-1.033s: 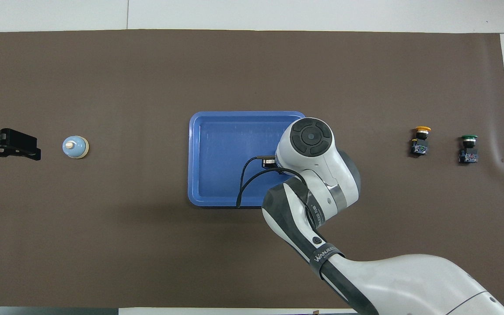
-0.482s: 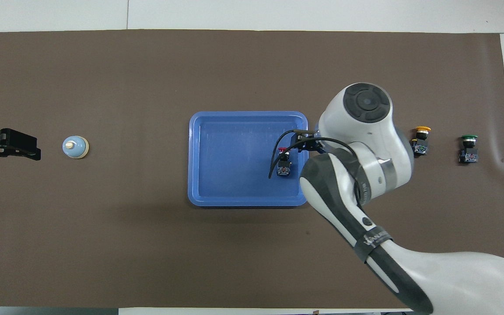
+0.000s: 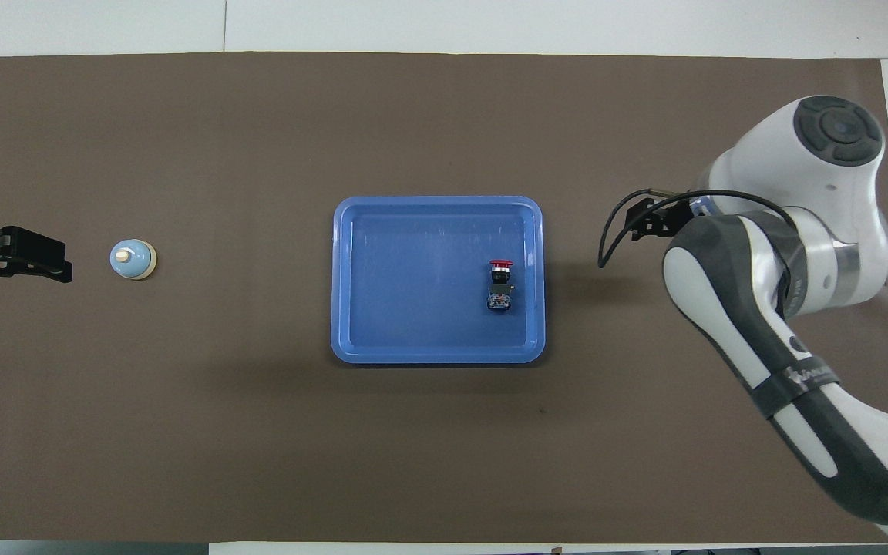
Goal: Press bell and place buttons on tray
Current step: 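Move the right gripper to the yellow-capped button and grasp it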
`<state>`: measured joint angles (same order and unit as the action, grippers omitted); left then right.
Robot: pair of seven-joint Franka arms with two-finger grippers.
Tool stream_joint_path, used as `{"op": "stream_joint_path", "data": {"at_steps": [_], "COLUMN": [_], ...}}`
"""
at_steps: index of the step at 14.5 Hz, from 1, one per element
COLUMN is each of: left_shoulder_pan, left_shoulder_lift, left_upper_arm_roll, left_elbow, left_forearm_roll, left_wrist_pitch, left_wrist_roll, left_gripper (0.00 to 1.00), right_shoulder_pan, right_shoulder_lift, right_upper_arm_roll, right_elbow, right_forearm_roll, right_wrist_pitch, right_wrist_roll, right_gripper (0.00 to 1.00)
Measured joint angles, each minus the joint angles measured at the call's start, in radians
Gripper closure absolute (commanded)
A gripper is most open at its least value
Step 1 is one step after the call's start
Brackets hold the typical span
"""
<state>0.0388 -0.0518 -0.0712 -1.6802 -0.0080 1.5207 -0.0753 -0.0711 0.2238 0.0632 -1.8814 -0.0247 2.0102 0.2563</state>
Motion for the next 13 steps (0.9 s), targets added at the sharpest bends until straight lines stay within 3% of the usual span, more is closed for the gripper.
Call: {"op": "stream_joint_path", "data": {"at_steps": [4,9,10,11,13], "left_shoulder_pan": [0.000,0.000,0.000,0.000,0.000], "left_shoulder_lift": [0.000,0.000,0.000,0.000,0.000], "left_upper_arm_roll": [0.000,0.000,0.000,0.000,0.000], "left_elbow": [0.000,0.000,0.000,0.000,0.000], "left_forearm_roll": [0.000,0.000,0.000,0.000,0.000], "left_wrist_pitch": [0.000,0.000,0.000,0.000,0.000], "left_wrist_roll": [0.000,0.000,0.000,0.000,0.000], "left_gripper": [0.00,0.00,0.00,0.00,0.00], "right_shoulder_pan": [-0.115,-0.128,-0.128,-0.128,-0.128], "right_shoulder_lift": [0.023,0.083,0.093,0.101,0.109], "right_upper_arm_roll": [-0.001,0.002,0.003,0.004,0.005], "right_elbow": [-0.073,-0.104,-0.106,-0.108,-0.119], "right_forearm_roll": [-0.028,-0.035,-0.035,-0.035,-0.035], "right_wrist_pitch": [0.114,0.237,0.257,0.270,0.278], "right_wrist_roll": [-0.102,-0.109,-0.109,-0.108,-0.096], "right_gripper": [0.00,0.00,0.13,0.33,0.98]}}
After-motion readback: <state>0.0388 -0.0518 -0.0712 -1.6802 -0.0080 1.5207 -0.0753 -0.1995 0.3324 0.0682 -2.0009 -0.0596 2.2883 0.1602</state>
